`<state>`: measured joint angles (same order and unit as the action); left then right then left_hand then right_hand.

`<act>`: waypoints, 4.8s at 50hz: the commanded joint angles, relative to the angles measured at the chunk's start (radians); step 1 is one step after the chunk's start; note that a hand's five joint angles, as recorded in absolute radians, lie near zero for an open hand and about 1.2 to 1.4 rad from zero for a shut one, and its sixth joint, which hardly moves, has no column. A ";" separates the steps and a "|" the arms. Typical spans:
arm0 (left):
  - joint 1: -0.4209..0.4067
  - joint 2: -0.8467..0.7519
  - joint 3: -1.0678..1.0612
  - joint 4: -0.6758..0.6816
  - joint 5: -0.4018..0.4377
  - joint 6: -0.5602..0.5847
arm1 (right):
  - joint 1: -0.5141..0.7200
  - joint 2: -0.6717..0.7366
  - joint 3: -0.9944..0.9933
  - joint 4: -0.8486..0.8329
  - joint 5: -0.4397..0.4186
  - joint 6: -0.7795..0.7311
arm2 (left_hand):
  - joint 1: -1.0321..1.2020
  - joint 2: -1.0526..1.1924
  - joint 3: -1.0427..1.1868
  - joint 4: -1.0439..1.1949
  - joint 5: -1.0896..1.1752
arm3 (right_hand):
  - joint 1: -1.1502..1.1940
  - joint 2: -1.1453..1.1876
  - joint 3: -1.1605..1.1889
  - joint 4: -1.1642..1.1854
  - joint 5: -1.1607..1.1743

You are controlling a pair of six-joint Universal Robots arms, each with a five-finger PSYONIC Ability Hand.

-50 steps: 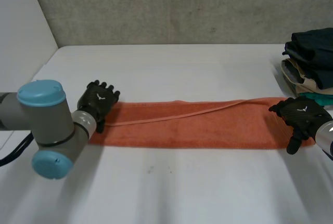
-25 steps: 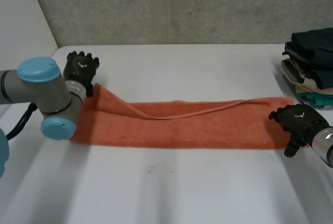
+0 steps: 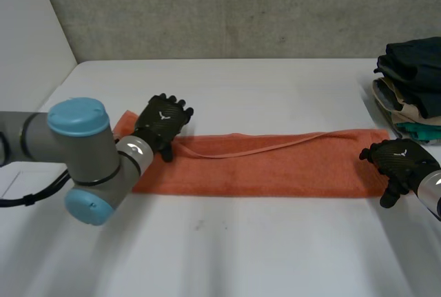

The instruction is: Fold the laundry.

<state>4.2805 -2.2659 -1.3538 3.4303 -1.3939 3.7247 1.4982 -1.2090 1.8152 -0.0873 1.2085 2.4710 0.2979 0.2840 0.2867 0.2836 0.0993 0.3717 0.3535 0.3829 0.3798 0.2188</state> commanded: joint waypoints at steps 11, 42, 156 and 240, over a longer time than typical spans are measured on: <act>0.059 -0.340 0.536 0.017 -0.123 0.020 | -0.006 -0.006 0.019 -0.025 0.000 0.000 | 0.048 0.062 0.059 0.062 0.072 | 0.089 0.107 0.078 0.081 0.067; 0.002 0.052 -0.044 0.121 -0.152 0.006 | -0.024 0.083 -0.039 -0.086 0.014 -0.033 | -0.055 -0.041 -0.044 -0.041 -0.031 | 1.025 1.043 1.013 1.016 1.003; -0.126 0.373 -0.286 0.119 -0.093 -0.197 | 0.559 0.125 -0.200 -0.065 0.141 0.097 | -0.105 -0.091 -0.094 -0.091 -0.081 | -0.197 -0.179 -0.208 -0.205 -0.219; -0.205 0.206 -0.018 -0.246 -0.332 -0.267 | 0.642 0.234 -0.561 0.076 0.252 0.240 | -0.093 -0.079 -0.082 -0.079 -0.069 | -0.197 -0.179 -0.208 -0.205 -0.219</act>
<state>4.0654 -2.1767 -1.3852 3.1659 -1.7794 3.4262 2.1223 -0.8227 1.0898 0.1756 1.4382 2.7600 0.2402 0.2204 0.2299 0.2228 0.0499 0.2371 0.2192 0.2174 0.2145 0.0511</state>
